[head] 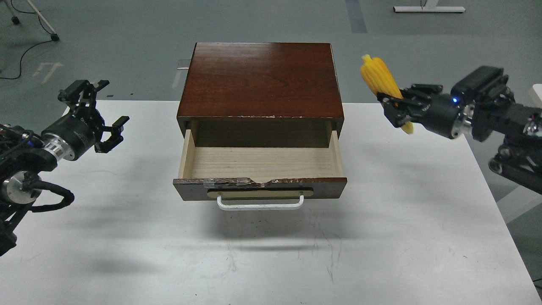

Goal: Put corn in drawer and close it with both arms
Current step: 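Carry the corn over the open drawer and release it inside, then withdraw the right gripper up and away from the drawer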

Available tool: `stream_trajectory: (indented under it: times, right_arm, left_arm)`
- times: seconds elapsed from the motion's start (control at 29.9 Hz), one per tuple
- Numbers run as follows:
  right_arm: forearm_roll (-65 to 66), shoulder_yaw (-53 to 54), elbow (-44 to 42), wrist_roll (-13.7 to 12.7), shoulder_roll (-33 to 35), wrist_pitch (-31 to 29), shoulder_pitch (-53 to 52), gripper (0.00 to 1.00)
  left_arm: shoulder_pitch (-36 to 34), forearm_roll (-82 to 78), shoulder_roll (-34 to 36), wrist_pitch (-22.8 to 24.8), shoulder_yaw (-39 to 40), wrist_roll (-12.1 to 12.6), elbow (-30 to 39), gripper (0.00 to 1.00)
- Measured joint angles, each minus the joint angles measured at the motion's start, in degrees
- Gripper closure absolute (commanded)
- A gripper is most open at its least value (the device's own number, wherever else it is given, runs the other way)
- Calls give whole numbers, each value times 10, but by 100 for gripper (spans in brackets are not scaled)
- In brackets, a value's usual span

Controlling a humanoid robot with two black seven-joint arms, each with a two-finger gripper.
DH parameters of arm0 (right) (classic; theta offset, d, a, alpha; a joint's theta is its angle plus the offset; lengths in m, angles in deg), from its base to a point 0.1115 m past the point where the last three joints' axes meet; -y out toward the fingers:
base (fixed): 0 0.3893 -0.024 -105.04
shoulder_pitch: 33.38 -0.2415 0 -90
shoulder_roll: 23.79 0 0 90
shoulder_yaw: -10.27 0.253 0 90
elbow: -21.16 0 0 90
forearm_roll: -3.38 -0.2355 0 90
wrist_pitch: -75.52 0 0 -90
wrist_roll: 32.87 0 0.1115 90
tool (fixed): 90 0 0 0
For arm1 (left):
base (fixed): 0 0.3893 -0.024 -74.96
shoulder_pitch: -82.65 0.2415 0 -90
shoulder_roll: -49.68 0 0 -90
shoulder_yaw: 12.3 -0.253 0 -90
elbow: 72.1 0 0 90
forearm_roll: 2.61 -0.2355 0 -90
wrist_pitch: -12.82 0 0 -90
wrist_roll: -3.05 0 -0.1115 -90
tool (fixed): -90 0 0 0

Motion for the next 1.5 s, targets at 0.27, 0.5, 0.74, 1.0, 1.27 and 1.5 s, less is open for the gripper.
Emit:
stream_trajectory:
  times: [0.27, 0.5, 0.74, 1.0, 1.27, 1.5]
  right_arm:
    - [129, -23, -6, 74, -159, 37, -104, 64]
    - [141, -78, -30, 76, -227, 37, -117, 1]
    - [139, -76, -33, 76, -224, 37, -108, 0]
    - [135, -55, -27, 76, -206, 45, -102, 0]
    - [-157, 86, -35, 48, -168, -32, -110, 0]
    - [-581, 125, -117, -66, -63, -204, -74, 0]
  left_arm:
    - [0, 0, 18, -2, 1, -1, 3, 2]
    - [10, 4, 38, 2, 2, -1, 4, 2]
    - [13, 5, 45, 6, 3, -1, 4, 2]
    - [13, 5, 44, 7, 1, 0, 3, 2]
    - [12, 5, 44, 6, 1, -1, 3, 2]
    - [5, -5, 45, 0, -1, -15, 2, 2]
